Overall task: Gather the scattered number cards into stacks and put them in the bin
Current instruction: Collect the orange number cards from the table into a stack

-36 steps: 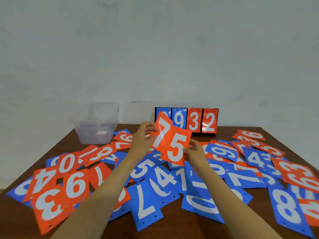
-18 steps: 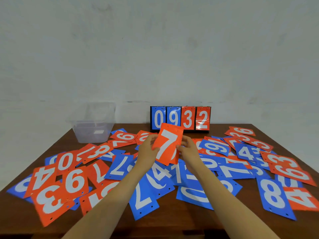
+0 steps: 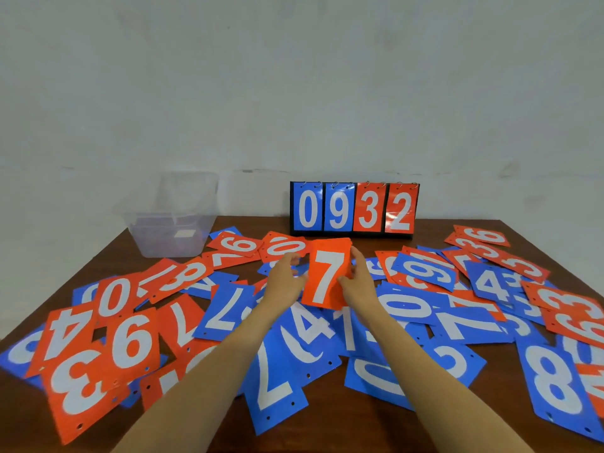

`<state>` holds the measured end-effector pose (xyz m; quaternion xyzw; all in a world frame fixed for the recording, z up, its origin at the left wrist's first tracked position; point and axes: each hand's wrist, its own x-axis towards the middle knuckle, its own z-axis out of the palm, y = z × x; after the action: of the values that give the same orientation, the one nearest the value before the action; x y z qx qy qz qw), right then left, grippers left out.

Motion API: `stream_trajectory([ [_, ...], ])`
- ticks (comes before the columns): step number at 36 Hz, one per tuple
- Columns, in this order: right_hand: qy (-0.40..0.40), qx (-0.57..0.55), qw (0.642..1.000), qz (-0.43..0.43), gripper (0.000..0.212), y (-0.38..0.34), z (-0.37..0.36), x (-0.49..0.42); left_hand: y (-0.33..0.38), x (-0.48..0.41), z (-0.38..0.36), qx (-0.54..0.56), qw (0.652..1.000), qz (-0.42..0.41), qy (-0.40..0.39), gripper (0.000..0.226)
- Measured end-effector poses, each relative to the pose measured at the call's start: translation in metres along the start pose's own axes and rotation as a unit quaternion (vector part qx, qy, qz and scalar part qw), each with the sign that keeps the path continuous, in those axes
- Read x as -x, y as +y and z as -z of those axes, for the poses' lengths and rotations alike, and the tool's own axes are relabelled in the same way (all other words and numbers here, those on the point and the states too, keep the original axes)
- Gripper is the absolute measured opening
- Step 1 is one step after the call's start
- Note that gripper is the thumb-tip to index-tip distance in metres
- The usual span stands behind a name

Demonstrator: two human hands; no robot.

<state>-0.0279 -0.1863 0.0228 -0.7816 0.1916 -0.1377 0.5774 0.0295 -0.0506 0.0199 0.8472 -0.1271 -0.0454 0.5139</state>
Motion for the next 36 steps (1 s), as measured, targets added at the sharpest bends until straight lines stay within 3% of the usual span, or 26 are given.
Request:
stream_trajectory([
  [8,0.007,0.017,1.000,-0.023,0.054,0.012,0.000,-0.058,-0.021,-0.096,0.014,-0.173,0.984,0.029,-0.038,0.057],
  [16,0.013,-0.010,1.000,-0.021,0.052,0.016,-0.005,-0.102,-0.048,-0.155,0.003,-0.369,0.920,0.029,-0.129,0.068],
  [24,0.013,-0.034,0.999,-0.036,0.051,0.029,0.000,-0.111,-0.047,-0.160,-0.007,-0.516,0.839,-0.094,-0.143,0.026],
  [27,0.017,-0.029,0.999,-0.042,0.051,0.031,0.006,-0.107,-0.038,-0.158,-0.009,-0.468,0.873,-0.079,-0.116,0.030],
  [31,0.014,-0.027,0.998,-0.056,0.050,0.027,0.020,-0.097,-0.022,-0.150,-0.003,-0.352,0.932,-0.087,-0.020,0.023],
  [36,0.020,-0.015,0.997,-0.074,0.049,0.019,0.037,-0.074,-0.009,-0.114,0.013,-0.312,0.920,-0.204,0.121,0.023],
])
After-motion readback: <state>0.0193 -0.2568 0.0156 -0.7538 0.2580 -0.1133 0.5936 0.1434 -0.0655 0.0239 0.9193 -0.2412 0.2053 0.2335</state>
